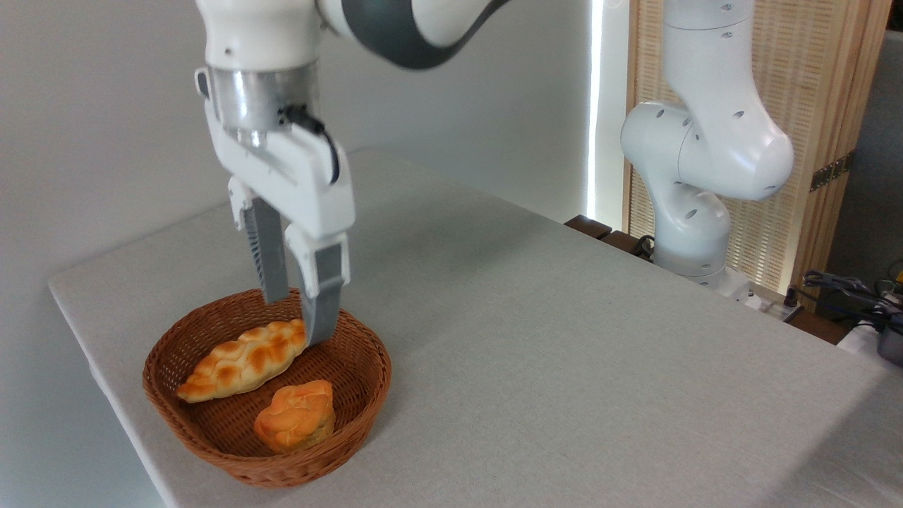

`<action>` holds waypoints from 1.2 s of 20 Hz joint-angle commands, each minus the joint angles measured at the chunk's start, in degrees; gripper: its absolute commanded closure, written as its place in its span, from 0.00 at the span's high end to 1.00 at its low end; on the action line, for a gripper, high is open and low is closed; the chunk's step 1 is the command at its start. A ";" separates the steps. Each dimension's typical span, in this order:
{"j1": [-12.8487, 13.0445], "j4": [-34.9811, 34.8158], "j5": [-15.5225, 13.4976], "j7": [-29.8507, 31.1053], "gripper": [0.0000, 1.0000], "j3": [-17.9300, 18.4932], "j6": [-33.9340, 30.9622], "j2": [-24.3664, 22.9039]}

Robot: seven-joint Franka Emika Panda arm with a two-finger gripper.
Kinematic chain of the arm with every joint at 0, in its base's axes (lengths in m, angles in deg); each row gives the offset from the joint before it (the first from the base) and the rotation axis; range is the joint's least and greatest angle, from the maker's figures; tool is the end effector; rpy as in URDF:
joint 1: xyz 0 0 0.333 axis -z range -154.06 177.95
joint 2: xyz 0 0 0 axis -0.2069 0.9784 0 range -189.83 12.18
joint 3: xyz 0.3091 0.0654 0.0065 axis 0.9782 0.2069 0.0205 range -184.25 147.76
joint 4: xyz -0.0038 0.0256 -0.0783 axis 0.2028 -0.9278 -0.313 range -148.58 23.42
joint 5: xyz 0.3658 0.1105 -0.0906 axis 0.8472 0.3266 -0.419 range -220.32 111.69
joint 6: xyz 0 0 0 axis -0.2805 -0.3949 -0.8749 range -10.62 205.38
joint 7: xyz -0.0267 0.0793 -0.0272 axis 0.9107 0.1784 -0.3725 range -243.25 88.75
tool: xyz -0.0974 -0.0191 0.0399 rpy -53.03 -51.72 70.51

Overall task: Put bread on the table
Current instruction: 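Lower the open gripper toward the orange bun in the wicker basket, then close the gripper fingers around the round orange bun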

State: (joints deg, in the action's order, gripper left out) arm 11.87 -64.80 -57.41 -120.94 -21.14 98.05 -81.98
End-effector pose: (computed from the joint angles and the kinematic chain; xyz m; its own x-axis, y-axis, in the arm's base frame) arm 0.6139 -0.0327 0.5655 0.6868 -0.7114 0.1491 -0.7118 -0.6998 -0.0603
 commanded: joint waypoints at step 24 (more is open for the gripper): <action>2.01 -12.02 9.96 -7.46 0.81 -3.61 20.30 6.69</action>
State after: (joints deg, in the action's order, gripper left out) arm 13.91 -75.80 -48.40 -127.68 -24.73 115.85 -75.11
